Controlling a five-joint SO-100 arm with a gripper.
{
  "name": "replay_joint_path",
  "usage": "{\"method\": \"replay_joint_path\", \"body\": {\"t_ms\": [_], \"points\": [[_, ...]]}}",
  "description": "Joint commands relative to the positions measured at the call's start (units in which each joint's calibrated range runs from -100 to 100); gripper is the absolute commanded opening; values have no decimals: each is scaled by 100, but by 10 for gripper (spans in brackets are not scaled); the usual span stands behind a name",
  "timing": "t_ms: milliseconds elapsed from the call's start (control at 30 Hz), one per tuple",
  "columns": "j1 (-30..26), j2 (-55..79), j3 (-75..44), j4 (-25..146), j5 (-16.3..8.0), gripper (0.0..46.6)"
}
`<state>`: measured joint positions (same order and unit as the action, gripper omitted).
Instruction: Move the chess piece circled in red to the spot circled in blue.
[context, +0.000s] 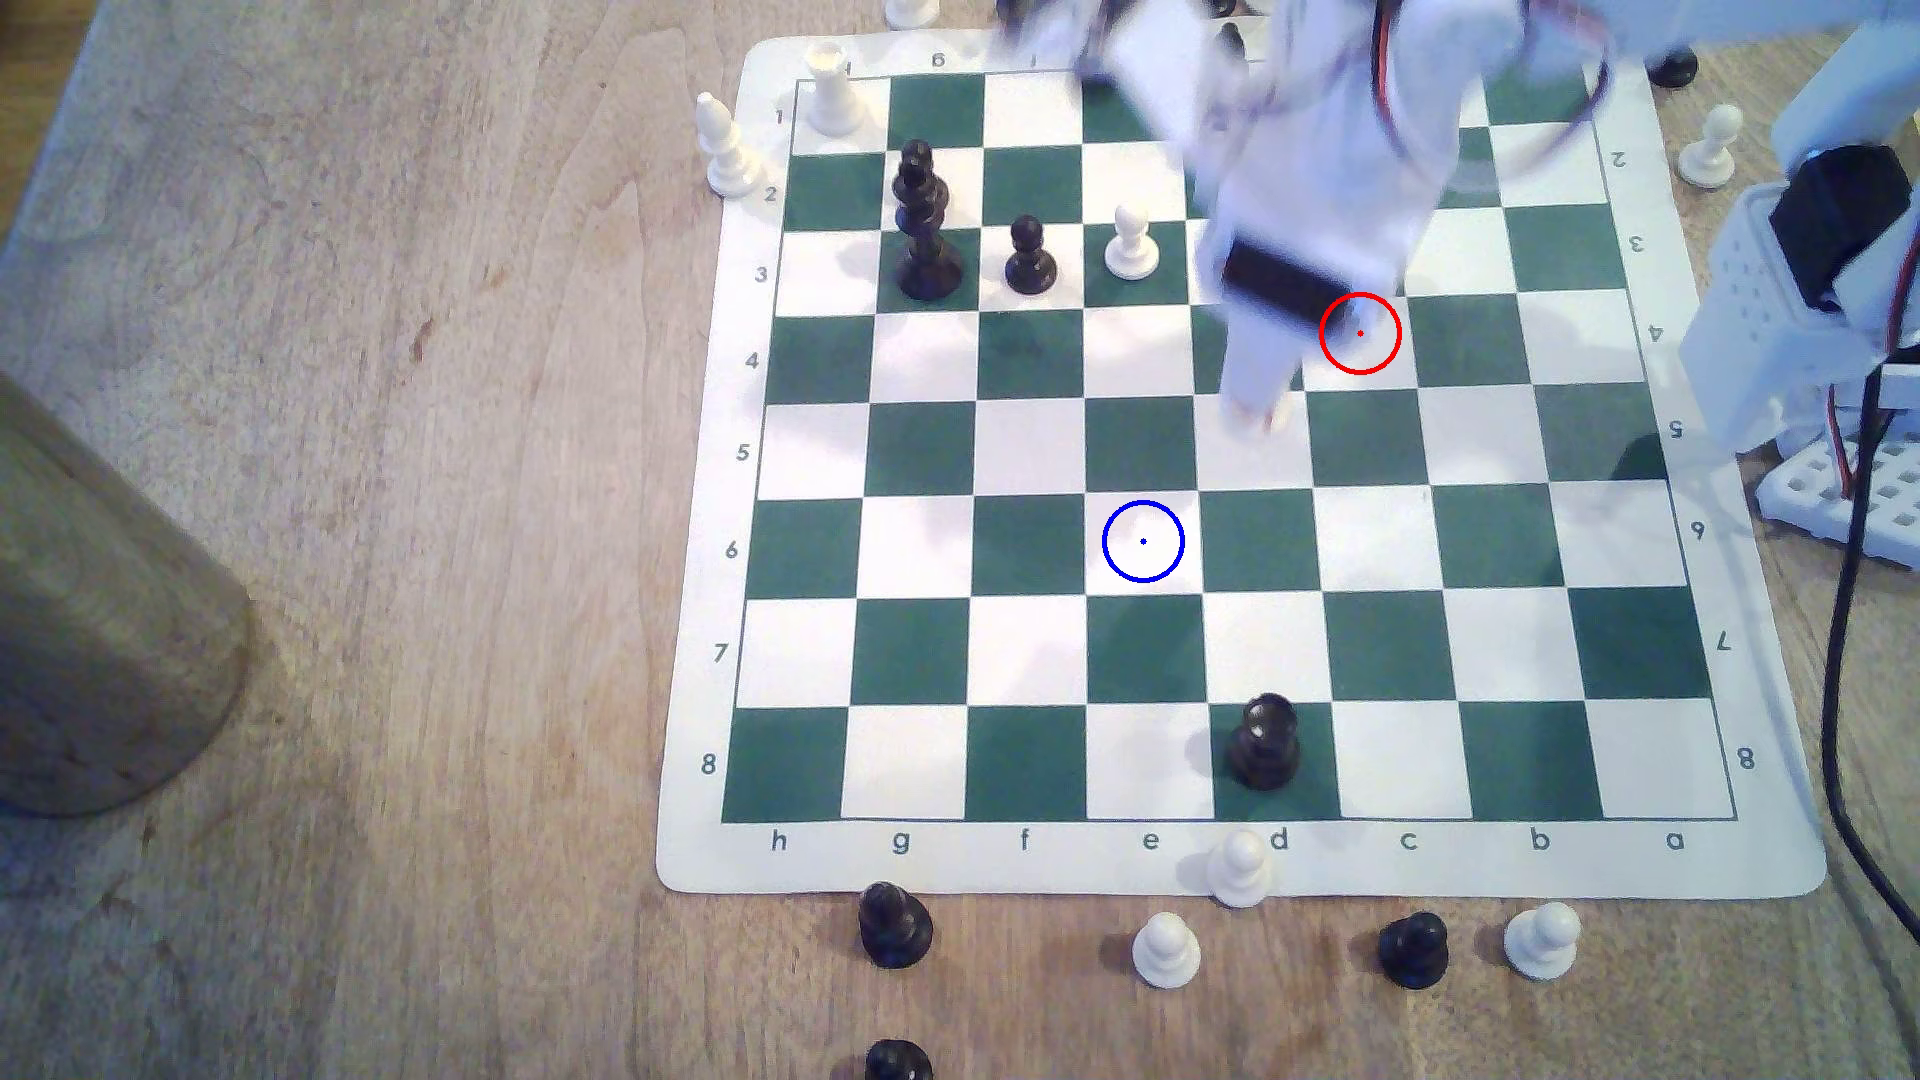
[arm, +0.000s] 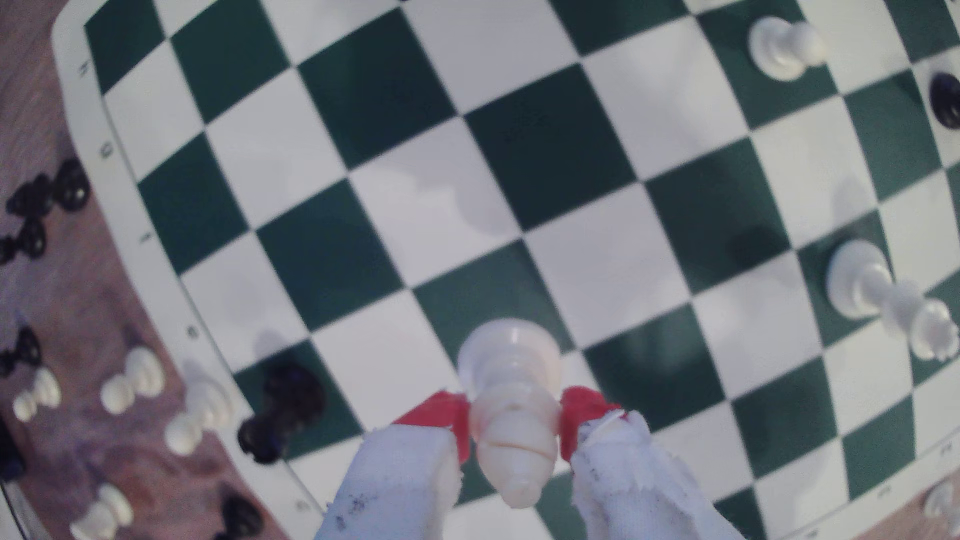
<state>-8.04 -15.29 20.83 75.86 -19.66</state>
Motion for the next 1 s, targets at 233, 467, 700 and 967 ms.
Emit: {"method": "replay_joint_path", "body": {"t_ms": [233, 467, 700, 967], "points": [[-209, 943, -642, -780, -10, 42], [-139, 1376, -923, -1034, -39, 42], [-92, 1563, -877, -1148, -34, 42], [-21, 1648, -895, -1214, 0, 42]]}}
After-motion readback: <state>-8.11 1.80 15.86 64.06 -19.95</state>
